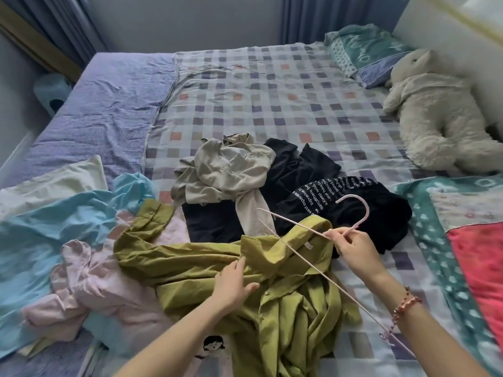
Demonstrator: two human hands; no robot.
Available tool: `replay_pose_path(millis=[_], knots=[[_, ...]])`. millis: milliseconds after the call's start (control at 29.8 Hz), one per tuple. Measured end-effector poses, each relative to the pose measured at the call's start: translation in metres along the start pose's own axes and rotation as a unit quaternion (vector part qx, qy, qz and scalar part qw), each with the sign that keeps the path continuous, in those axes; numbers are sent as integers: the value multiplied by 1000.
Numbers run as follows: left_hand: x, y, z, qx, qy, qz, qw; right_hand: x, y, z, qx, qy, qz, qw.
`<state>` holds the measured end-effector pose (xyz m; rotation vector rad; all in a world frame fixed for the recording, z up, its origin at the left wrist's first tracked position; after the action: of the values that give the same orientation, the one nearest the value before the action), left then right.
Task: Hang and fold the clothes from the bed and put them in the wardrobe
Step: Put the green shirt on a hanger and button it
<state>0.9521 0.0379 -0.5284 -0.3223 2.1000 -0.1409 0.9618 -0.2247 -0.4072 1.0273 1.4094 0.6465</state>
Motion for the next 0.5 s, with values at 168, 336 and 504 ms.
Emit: replay_pose_path(millis=[168, 336, 504], knots=[[29, -11, 32, -33, 41, 124, 991, -3, -15, 11, 45, 14, 27, 999], [16, -9, 49, -33, -18, 84, 996, 5, -12, 22, 62, 68, 23, 996], [-55, 4, 48, -70, -94, -287, 951, -7, 10, 28, 67, 52, 65, 994]])
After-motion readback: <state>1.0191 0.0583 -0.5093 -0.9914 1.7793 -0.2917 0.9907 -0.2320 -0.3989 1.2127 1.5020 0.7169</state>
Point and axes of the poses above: each hand's wrist, its own z-axis towards the middle knuckle, its own x-axis out of the palm, y = z × x, the point moved 8 cm from there along z, towards the middle knuckle, and after that the axes turned 8 degrees about -x, right-handed, at the moved point
